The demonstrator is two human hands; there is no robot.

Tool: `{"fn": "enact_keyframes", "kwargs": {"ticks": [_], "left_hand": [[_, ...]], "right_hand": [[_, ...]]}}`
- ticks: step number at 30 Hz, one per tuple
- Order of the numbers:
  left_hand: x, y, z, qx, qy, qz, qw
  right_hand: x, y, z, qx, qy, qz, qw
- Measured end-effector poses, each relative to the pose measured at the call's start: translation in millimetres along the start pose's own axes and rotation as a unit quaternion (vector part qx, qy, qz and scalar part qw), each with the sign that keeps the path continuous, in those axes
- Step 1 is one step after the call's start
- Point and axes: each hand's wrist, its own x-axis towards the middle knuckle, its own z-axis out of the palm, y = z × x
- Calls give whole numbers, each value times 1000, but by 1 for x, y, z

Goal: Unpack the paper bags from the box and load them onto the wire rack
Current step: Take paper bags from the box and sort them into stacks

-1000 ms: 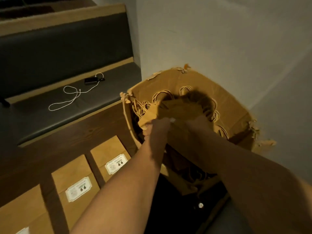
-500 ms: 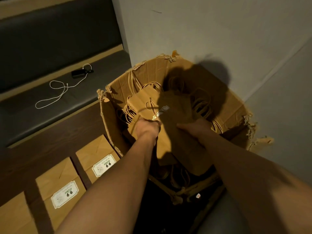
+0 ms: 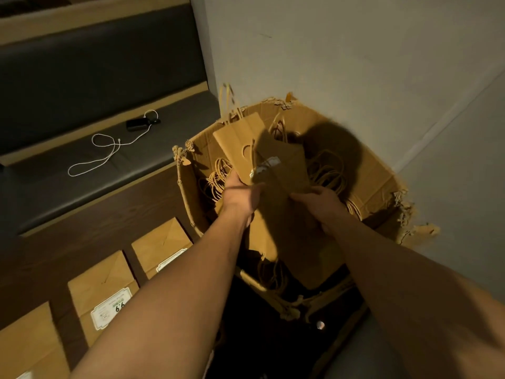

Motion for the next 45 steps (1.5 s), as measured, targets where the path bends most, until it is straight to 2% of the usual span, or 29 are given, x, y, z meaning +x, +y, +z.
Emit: {"fn": "enact_keyframes", "kwargs": {"ticks": [8, 15, 21, 24, 27, 32, 34, 37, 41, 43, 45], "left_hand": [[-12, 33, -24, 4, 7, 100, 995], [-23, 94, -61, -92, -66, 73, 991], [-50, 150, -117, -20, 18, 234, 972], [-64, 162, -157, -46, 24, 254, 966], [-80, 167, -209, -72, 77, 271, 957], [-99, 154, -302, -95, 149, 231, 957], [-111, 135, -333, -87, 170, 209, 959], [-130, 93, -373, -81, 186, 173, 964], [-146, 45, -407, -151, 190, 122, 962], [-150, 28, -419, -171, 221, 105, 954], [-151, 14, -431, -136, 268, 98, 949]], "right_hand": [[-25, -36, 7, 63, -8, -85, 994], [-61, -106, 43, 102, -20, -192, 976], [-100, -158, 111, 112, -69, -248, 960], [-119, -172, 156, 94, -91, -266, 955], [-142, -181, 214, 47, -124, -289, 948], [-172, -165, 295, -78, -198, -253, 944], [-172, -142, 319, -147, -210, -241, 936], [-172, -97, 353, -182, -239, -203, 932], [-168, -45, 381, -203, -218, -166, 940], [-170, -30, 388, -204, -202, -143, 947], [-169, -23, 387, -196, -168, -126, 958]]}}
